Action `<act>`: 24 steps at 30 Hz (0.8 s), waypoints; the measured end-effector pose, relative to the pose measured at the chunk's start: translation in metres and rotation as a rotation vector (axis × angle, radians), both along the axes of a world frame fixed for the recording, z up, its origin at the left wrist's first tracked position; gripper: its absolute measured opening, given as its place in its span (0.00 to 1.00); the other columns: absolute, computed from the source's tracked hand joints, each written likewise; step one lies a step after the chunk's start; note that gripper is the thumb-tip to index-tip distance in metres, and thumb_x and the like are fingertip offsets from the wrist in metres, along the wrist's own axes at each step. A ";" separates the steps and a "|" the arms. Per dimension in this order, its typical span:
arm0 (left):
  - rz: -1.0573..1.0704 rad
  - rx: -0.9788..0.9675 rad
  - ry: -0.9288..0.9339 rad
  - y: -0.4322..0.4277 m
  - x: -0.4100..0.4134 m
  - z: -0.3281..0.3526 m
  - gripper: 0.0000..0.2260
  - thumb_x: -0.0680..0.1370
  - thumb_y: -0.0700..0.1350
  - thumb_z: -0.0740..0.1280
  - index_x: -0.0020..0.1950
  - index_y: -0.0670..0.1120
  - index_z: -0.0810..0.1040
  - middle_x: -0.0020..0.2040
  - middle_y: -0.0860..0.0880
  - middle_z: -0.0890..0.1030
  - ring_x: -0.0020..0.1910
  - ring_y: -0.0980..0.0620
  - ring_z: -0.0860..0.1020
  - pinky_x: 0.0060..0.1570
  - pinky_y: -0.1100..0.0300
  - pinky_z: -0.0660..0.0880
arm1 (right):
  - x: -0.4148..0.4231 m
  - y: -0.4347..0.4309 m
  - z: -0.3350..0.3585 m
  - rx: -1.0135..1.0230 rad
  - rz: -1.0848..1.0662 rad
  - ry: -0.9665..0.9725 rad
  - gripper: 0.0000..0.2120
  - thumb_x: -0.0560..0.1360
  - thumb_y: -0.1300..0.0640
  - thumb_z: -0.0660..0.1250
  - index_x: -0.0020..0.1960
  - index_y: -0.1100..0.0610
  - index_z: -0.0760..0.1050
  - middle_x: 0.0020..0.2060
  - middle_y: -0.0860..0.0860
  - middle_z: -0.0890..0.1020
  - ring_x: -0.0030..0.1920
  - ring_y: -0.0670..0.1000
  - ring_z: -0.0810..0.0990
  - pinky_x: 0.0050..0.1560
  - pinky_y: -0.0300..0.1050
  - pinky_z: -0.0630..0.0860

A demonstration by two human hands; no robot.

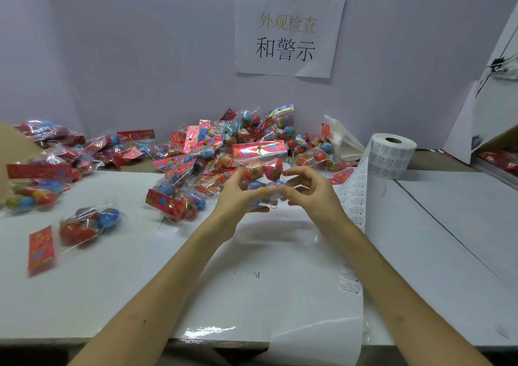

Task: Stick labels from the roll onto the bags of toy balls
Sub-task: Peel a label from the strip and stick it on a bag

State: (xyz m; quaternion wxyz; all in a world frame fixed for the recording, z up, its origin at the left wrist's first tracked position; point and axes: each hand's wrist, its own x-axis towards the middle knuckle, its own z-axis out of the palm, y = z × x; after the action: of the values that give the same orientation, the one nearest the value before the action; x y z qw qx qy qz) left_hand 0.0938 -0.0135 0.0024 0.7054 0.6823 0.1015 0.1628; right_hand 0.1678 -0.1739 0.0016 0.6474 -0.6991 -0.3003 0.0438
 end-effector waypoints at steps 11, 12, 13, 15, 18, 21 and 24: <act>-0.019 -0.024 -0.010 0.003 0.001 -0.001 0.22 0.76 0.40 0.75 0.67 0.48 0.73 0.62 0.43 0.82 0.43 0.45 0.87 0.40 0.58 0.83 | -0.001 -0.002 0.003 0.059 0.022 0.043 0.11 0.76 0.65 0.73 0.55 0.54 0.79 0.45 0.63 0.84 0.43 0.54 0.87 0.43 0.42 0.82; -0.014 -0.027 -0.015 0.003 0.001 -0.002 0.21 0.76 0.40 0.76 0.66 0.48 0.73 0.61 0.43 0.82 0.44 0.46 0.87 0.40 0.58 0.83 | -0.001 -0.001 0.003 0.057 0.031 0.058 0.10 0.77 0.64 0.72 0.56 0.54 0.79 0.45 0.61 0.84 0.43 0.54 0.87 0.43 0.42 0.82; -0.008 -0.023 -0.024 0.002 0.002 -0.003 0.20 0.75 0.40 0.76 0.64 0.50 0.74 0.60 0.45 0.83 0.44 0.46 0.87 0.39 0.59 0.83 | -0.001 -0.001 0.002 0.053 0.038 0.071 0.10 0.77 0.63 0.72 0.56 0.54 0.79 0.46 0.60 0.84 0.44 0.54 0.87 0.43 0.42 0.83; 0.000 0.004 -0.044 0.003 0.003 -0.005 0.18 0.74 0.40 0.77 0.59 0.53 0.75 0.55 0.49 0.84 0.43 0.50 0.87 0.37 0.60 0.82 | -0.001 0.000 0.001 0.031 0.032 0.069 0.11 0.77 0.59 0.73 0.58 0.53 0.78 0.47 0.58 0.84 0.44 0.53 0.87 0.43 0.43 0.83; -0.004 0.015 -0.055 0.002 0.003 -0.007 0.18 0.73 0.40 0.78 0.56 0.56 0.75 0.49 0.52 0.85 0.42 0.53 0.87 0.36 0.60 0.81 | -0.002 0.001 0.000 0.013 0.011 0.018 0.13 0.75 0.59 0.76 0.57 0.52 0.78 0.47 0.58 0.83 0.43 0.51 0.86 0.44 0.45 0.83; -0.009 0.013 -0.051 0.002 0.003 -0.008 0.17 0.74 0.38 0.76 0.55 0.55 0.76 0.47 0.51 0.85 0.41 0.52 0.87 0.36 0.61 0.81 | -0.003 0.002 0.000 0.021 0.038 0.008 0.14 0.74 0.62 0.76 0.55 0.51 0.78 0.44 0.57 0.83 0.40 0.50 0.86 0.41 0.43 0.82; -0.011 0.013 -0.041 0.002 0.003 -0.006 0.15 0.76 0.39 0.75 0.55 0.55 0.76 0.50 0.49 0.84 0.41 0.51 0.87 0.36 0.61 0.81 | -0.002 0.001 0.000 0.034 0.061 0.044 0.12 0.76 0.63 0.74 0.56 0.52 0.78 0.43 0.55 0.83 0.40 0.51 0.86 0.41 0.43 0.82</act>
State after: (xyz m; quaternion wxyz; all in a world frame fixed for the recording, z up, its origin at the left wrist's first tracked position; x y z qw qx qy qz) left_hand 0.0967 -0.0117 -0.0034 0.7038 0.6839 0.0819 0.1736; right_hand 0.1659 -0.1725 0.0016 0.6639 -0.6776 -0.3076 0.0738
